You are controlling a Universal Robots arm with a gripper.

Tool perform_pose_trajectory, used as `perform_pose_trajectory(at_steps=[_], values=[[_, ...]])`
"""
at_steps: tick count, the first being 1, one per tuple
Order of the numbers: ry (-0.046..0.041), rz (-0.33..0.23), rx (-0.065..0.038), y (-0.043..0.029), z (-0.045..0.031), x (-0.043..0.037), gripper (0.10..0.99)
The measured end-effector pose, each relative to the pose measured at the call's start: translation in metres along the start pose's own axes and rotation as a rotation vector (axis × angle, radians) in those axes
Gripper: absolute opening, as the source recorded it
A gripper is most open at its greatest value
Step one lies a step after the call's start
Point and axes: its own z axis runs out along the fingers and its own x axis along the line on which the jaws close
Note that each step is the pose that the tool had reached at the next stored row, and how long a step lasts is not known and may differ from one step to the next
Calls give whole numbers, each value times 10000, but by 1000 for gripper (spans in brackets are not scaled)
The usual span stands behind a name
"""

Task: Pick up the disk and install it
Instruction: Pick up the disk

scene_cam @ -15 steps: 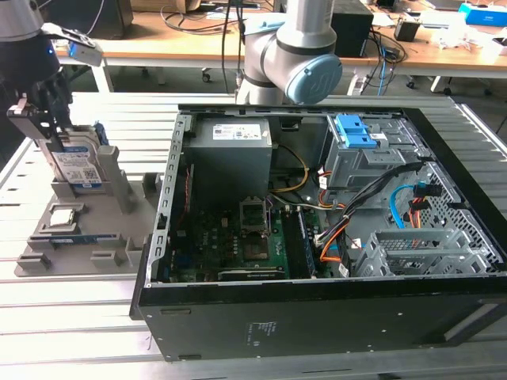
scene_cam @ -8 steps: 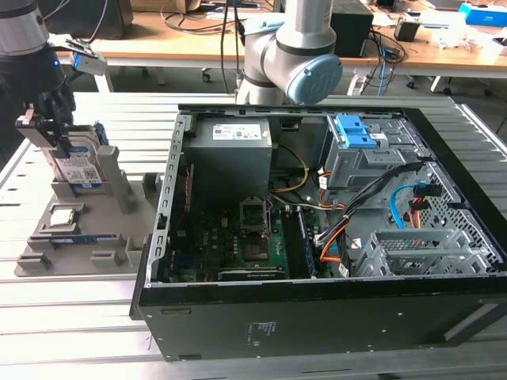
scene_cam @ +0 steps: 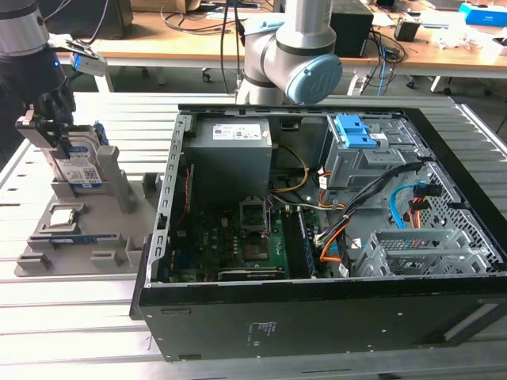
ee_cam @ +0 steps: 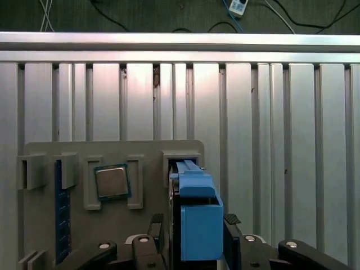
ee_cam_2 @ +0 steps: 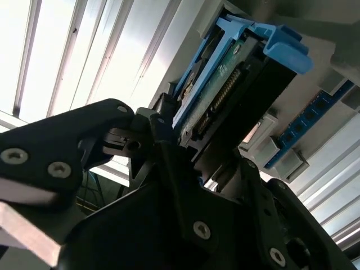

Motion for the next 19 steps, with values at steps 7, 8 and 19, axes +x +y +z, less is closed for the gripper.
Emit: perform_pose_trajectory(at_steps=[7, 8, 19], values=[[26, 1, 0, 0, 0, 0, 365], [31, 1, 0, 0, 0, 0, 365], [55, 2, 0, 0, -17, 0, 365]])
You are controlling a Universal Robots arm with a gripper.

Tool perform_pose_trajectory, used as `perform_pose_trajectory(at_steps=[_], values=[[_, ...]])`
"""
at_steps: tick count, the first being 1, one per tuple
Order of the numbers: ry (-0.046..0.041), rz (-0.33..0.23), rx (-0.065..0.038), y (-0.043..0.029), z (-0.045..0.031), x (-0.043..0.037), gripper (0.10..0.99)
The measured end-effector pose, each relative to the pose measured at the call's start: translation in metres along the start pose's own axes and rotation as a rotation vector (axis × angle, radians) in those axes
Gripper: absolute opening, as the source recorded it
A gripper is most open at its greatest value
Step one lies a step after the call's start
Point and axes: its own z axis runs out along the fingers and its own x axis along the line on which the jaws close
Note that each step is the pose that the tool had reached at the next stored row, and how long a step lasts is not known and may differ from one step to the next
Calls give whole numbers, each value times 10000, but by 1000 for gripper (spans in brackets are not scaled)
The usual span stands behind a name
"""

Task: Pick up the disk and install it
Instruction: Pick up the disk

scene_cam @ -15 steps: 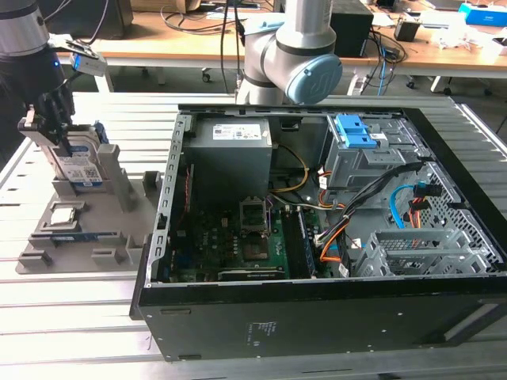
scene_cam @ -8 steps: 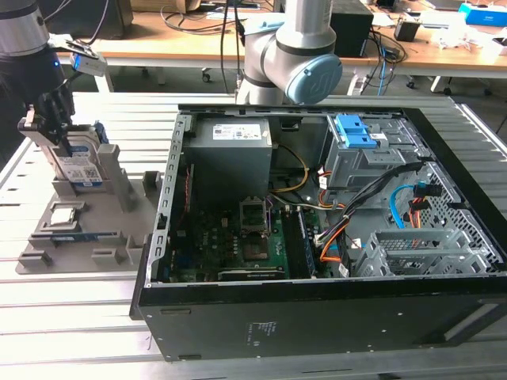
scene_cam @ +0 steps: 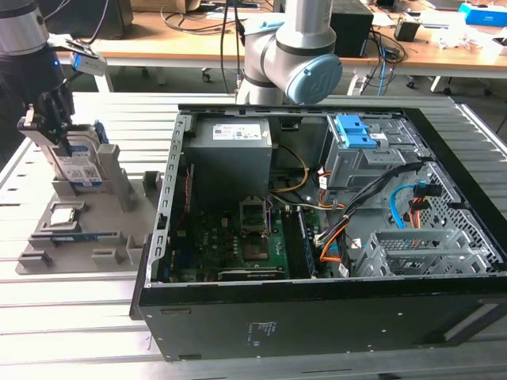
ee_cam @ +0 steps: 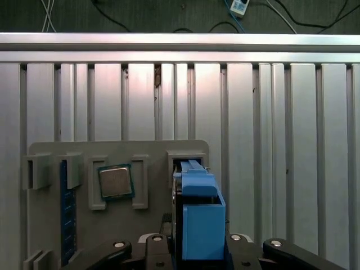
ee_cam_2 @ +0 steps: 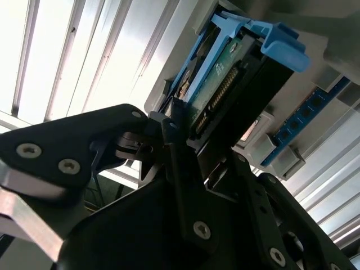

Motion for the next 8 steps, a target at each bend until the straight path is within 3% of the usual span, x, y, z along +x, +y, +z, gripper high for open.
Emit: perform_pose_trajectory(at_steps=[3, 8], values=[[-1, 0, 0, 2, -58, -1, 365], [-1, 0, 1, 9, -282, -5, 365]])
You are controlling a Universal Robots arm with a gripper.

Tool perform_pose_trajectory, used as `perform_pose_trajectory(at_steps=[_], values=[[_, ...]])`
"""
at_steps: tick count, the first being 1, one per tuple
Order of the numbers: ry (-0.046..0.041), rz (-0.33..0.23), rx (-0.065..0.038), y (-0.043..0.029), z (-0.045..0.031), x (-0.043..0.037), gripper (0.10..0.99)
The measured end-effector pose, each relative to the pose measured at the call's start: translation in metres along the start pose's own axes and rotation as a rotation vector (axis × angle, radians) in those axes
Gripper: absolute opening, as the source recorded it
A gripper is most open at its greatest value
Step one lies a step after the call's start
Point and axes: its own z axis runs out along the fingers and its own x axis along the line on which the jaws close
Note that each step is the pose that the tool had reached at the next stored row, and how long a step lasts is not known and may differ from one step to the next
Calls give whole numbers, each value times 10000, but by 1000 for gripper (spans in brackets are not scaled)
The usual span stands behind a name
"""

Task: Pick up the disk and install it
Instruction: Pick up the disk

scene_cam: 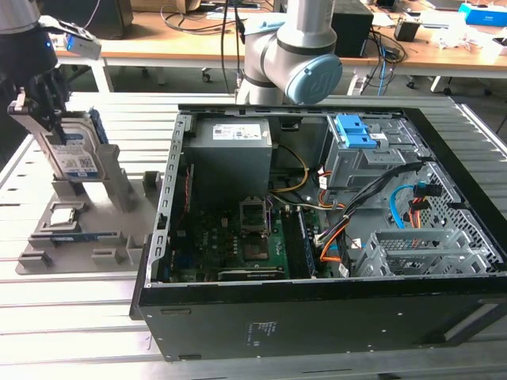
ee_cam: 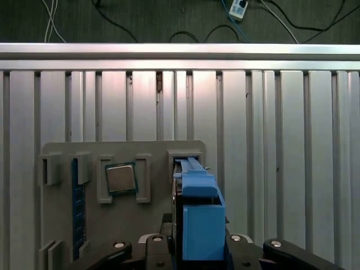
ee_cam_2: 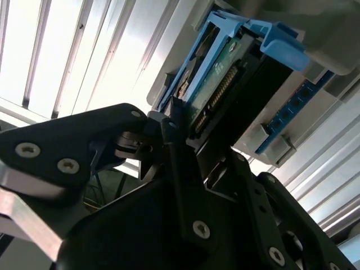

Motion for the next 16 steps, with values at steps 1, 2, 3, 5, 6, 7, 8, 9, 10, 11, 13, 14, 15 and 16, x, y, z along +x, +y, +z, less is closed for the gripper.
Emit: perform_pose_trajectory(at_steps=[1, 2, 3, 5, 6, 7, 8, 9, 10, 11, 13, 14, 15, 16], values=[[1, -1, -1, 1, -28, 0, 365], [0, -1, 0, 2, -59, -1, 365], [0, 0, 0, 3, -86, -1, 365], [1, 0, 0, 5, -148, -2, 365], [0, 0, 0, 6, -168, -3, 365], [1, -1, 0, 7, -209, -3, 365], [1, 0, 0, 8, -244, -4, 365], [0, 0, 0, 10, -296, -5, 365], [0, 0, 0, 11, -320, -5, 365], [0, 0, 0, 12, -343, -6, 365], [0, 0, 0, 15, -432, -7, 365], [1, 0, -1, 17, -499, -8, 365], [1, 0, 1, 18, -534, -9, 365], [0, 0, 0, 19, -567, -10, 365]])
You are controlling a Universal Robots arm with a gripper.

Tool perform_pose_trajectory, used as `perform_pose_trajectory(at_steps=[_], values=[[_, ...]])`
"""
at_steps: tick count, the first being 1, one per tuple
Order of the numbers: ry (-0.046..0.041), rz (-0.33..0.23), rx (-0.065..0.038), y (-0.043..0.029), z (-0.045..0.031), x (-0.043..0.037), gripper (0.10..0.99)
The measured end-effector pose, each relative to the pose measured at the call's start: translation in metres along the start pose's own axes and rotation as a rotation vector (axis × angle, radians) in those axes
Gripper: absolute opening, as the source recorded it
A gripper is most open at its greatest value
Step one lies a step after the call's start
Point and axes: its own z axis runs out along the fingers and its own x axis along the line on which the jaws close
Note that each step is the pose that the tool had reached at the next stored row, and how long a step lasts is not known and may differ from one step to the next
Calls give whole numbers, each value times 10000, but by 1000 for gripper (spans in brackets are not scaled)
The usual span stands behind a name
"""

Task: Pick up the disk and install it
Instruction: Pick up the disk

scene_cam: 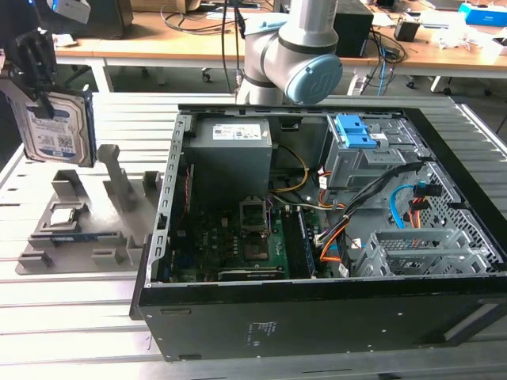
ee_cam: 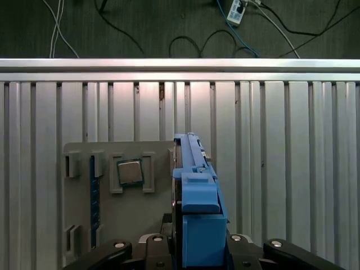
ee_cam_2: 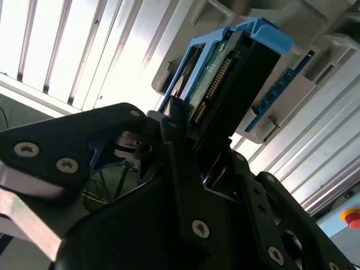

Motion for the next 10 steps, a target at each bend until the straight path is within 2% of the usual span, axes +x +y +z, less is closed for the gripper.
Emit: perform_pose_trajectory(at_steps=[2, 4, 8, 10], values=[[0, -1, -1, 9, -278, -10, 365], [0, 0, -1, 14, -414, -33, 365], [0, -1, -1, 19, -588, -50, 365], [0, 1, 0, 25, -735, -62, 365]])
